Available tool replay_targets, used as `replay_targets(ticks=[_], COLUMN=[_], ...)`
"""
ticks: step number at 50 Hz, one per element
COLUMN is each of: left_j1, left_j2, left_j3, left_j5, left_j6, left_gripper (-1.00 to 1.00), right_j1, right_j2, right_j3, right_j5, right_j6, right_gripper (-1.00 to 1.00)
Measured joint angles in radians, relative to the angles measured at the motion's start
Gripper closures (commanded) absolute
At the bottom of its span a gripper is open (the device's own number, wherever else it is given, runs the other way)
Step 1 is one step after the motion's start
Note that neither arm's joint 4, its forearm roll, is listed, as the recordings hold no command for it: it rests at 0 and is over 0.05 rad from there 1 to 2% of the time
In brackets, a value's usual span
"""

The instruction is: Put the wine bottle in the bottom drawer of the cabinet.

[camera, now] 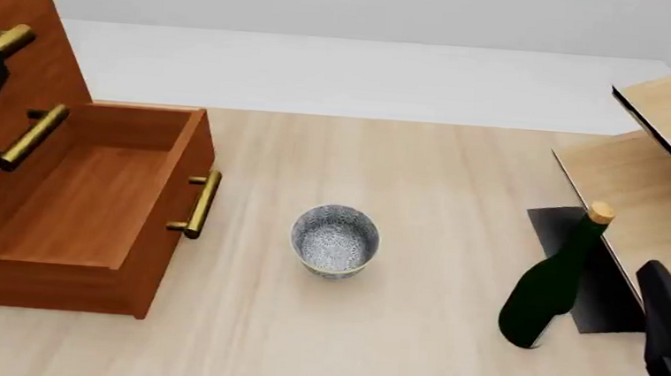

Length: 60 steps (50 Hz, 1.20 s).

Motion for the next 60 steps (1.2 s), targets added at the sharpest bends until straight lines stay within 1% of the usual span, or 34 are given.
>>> replay_targets(ticks=[11,22,29,37,45,53,60], left_j1=[-0.047,-0.082,-0.101,-0.113,-0.121,-0.127,-0.134], left_j2=[0.167,0.350,0.465,0.582,0.669,0.725,0.758], left_j3=[-0.156,-0.295,-0.360,-0.424,-0.470,-0.488,-0.484], left_j5=[0.070,0.141,0.181,0.225,0.263,0.278,0.272], left_j6=[0.012,-0.009,-0.021,-0.052,-0.069,-0.087,-0.108], left_gripper=[-1.00,-1.00,-1.00,-1.00,-1.00,-1.00,-1.00], right_j1=[0.005,0.007,0.008,0.008,0.001,-0.006,-0.009], right_j2=[0.000,0.001,0.002,0.003,0.002,0.008,0.016], right_j3=[0.005,0.008,0.010,0.012,0.012,0.013,0.013], right_j5=[0.010,0.018,0.022,0.027,0.034,0.033,0.028], right_j6=[-0.008,-0.013,-0.015,-0.016,-0.017,-0.019,-0.020], right_gripper=[-1.00,-1.00,-1.00,-1.00,-1.00,-1.00,-1.00])
